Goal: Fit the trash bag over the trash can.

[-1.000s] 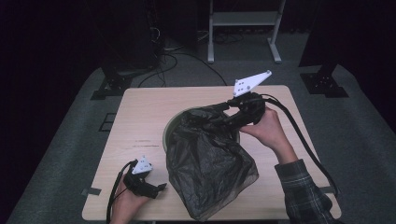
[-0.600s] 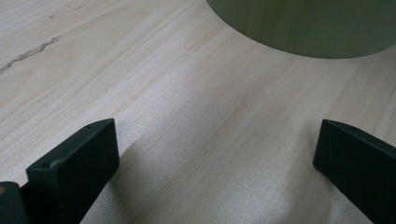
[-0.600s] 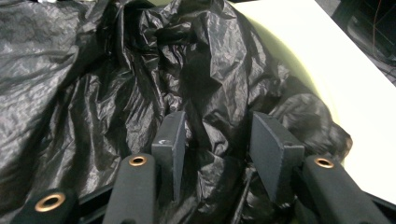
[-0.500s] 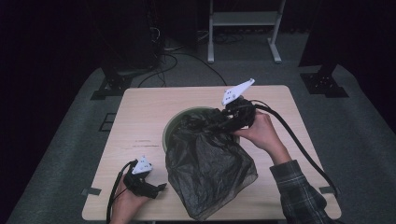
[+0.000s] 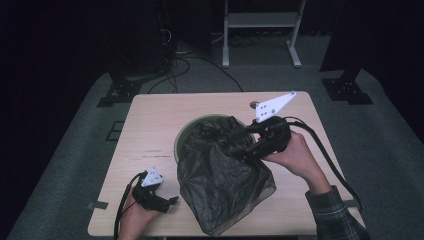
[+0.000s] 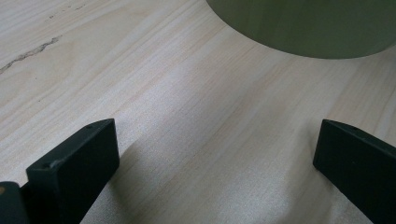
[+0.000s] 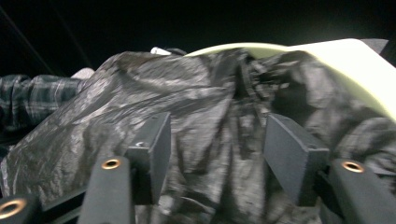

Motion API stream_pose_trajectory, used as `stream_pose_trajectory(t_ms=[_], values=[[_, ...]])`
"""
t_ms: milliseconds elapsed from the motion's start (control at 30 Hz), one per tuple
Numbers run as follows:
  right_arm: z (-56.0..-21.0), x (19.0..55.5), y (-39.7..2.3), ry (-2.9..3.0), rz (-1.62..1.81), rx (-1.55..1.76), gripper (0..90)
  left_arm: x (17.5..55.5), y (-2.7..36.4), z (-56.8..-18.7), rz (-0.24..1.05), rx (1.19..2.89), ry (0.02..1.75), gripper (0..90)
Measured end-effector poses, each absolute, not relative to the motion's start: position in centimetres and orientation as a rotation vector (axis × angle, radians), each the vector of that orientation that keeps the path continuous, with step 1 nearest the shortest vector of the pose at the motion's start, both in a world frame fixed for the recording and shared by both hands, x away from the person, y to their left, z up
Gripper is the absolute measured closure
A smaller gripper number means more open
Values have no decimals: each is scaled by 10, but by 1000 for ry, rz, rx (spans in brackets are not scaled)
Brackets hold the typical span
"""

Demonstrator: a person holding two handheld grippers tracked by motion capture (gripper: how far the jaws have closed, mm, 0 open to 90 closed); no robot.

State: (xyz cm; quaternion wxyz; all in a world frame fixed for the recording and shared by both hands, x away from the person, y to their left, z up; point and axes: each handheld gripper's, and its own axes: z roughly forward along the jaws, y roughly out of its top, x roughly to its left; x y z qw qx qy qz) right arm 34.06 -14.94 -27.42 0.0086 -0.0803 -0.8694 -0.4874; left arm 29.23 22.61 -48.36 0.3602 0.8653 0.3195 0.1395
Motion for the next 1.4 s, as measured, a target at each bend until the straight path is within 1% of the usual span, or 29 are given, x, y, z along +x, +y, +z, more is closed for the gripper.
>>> stream_pose_trajectory(t_ms=[100, 167, 200, 233, 267, 300, 333, 367, 400, 633, 833, 1067, 1233, 1267, 1400], values=[[-281, 336, -141, -2697, -1504, -229, 381, 292, 226, -484, 360, 2230, 825, 0], [-286, 335, -138, -2695, -1476, -220, 445, 292, 226, -484, 360, 2230, 825, 0], [-288, 335, -136, -2700, -1459, -209, 513, 292, 226, -484, 360, 2230, 825, 0], [-290, 335, -135, -2695, -1445, -194, 607, 292, 226, -484, 360, 2230, 825, 0], [-292, 334, -134, -2703, -1433, -177, 662, 292, 226, -484, 360, 2230, 825, 0], [-294, 334, -133, -2714, -1419, -169, 755, 292, 226, -484, 360, 2230, 825, 0], [-295, 333, -133, -2726, -1405, -160, 827, 292, 226, -484, 360, 2230, 825, 0], [-294, 332, -133, -2740, -1416, -152, 886, 292, 226, -484, 360, 2230, 825, 0], [-293, 332, -134, -2753, -1430, -150, 896, 292, 226, -484, 360, 2230, 825, 0], [-286, 344, -150, -2886, -1431, -231, 897, 292, 226, -484, 360, 2230, 824, 0], [-279, 376, -163, -2954, -1491, -317, 886, 292, 226, -484, 360, 2230, 825, 0], [-282, 408, -161, -3025, -1503, -389, 863, 292, 226, -483, 360, 2231, 825, 0], [-285, 416, -163, -2983, -1548, -435, 762, 292, 226, -484, 360, 2230, 825, 0], [-285, 415, -162, -2979, -1554, -439, 722, 292, 226, -484, 360, 2230, 825, 0], [-281, 409, -164, -2953, -1586, -442, 617, 292, 226, -483, 360, 2230, 825, 0]])
